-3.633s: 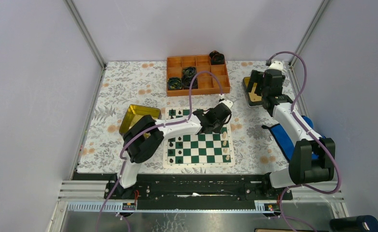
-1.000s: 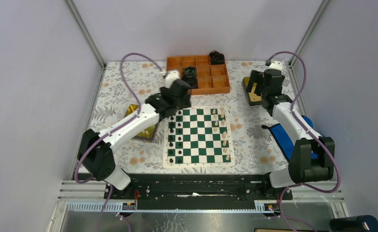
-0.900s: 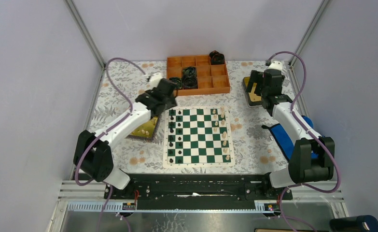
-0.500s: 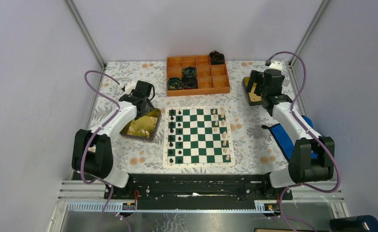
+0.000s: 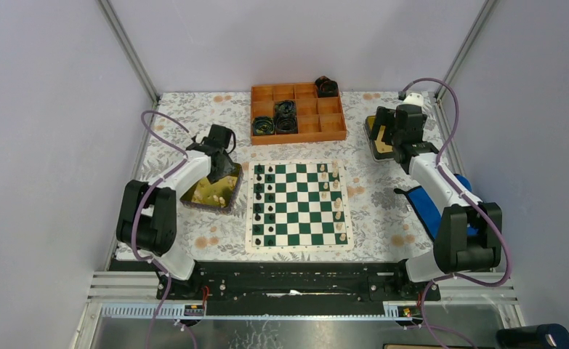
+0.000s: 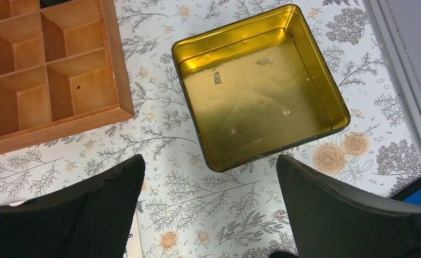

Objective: Set up the chess pieces on the board
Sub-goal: Pick up the chess piece from the storage box.

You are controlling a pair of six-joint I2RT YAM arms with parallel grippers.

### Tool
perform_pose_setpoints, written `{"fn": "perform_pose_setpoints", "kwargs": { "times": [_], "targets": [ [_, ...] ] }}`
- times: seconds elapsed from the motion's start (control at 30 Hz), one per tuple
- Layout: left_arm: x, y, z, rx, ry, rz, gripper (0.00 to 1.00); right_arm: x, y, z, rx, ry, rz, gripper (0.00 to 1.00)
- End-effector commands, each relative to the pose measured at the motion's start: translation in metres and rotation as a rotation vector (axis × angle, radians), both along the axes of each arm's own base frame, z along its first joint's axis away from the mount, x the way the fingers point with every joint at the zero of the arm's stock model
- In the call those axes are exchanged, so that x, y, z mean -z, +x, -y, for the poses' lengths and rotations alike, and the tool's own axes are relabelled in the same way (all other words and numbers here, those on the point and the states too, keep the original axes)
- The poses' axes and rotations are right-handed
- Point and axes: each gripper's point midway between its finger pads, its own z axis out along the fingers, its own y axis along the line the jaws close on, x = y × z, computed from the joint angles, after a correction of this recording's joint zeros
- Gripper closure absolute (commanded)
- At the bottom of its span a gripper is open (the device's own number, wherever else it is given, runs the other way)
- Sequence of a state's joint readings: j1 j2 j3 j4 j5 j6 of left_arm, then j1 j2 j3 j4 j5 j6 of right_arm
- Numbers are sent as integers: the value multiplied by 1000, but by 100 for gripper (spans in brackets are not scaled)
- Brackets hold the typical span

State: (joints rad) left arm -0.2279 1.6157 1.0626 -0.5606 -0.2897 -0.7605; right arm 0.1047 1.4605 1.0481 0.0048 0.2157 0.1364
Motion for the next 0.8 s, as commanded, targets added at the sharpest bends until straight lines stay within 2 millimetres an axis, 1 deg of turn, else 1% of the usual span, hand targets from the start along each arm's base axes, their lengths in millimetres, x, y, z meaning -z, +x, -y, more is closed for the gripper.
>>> {"fn": "perform_pose_setpoints", "kwargs": {
  "times": [0.0, 0.2, 0.57, 0.67, 0.77],
  "targets": [
    [2, 16, 6, 29, -23, 31, 48, -20, 12, -6, -11, 18, 57, 0],
    [11, 20, 9, 44, -27, 14, 49, -18, 14, -5, -8, 12, 50, 0],
    [20, 30, 11, 57, -14, -5, 53, -13, 17, -4, -5, 4, 39, 0],
    [23, 31, 11, 64, -9, -12, 56, -13, 18, -4, -3, 3, 37, 0],
    [25, 32, 11, 69, -6, -18, 62, -12, 18, -4, -3, 1, 33, 0]
  ]
}}
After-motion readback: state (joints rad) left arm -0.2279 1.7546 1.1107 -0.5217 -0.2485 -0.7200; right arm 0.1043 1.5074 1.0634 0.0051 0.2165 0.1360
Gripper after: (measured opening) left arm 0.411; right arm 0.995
